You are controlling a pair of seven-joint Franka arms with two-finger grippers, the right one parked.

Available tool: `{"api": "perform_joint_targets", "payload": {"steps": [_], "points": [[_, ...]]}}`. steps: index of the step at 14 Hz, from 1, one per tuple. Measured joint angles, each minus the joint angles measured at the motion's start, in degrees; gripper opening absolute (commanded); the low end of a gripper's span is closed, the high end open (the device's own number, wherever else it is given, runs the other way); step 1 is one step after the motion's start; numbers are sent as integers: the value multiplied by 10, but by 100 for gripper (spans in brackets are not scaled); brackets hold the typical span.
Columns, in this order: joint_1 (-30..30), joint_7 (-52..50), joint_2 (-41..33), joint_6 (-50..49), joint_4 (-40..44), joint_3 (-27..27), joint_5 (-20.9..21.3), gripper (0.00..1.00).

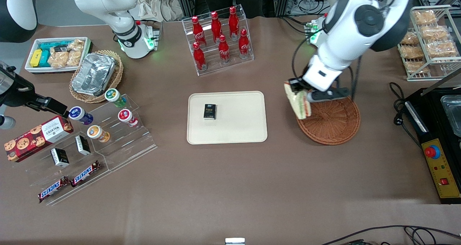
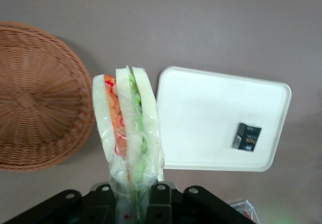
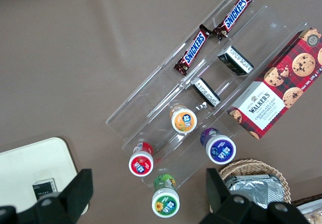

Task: Place sandwich from basket to tray
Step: 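Carry the sandwich with the left gripper over to the white tray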

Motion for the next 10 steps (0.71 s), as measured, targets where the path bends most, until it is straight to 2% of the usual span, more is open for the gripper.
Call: {"api": "perform_joint_targets", "payload": {"steps": [3,7,10], "points": [[-71,-3,25,9,7,-2,71,0],[-126,-7,74,66,2,-2,89,0],[-144,-12,131,125,-8,-2,93,0]]}}
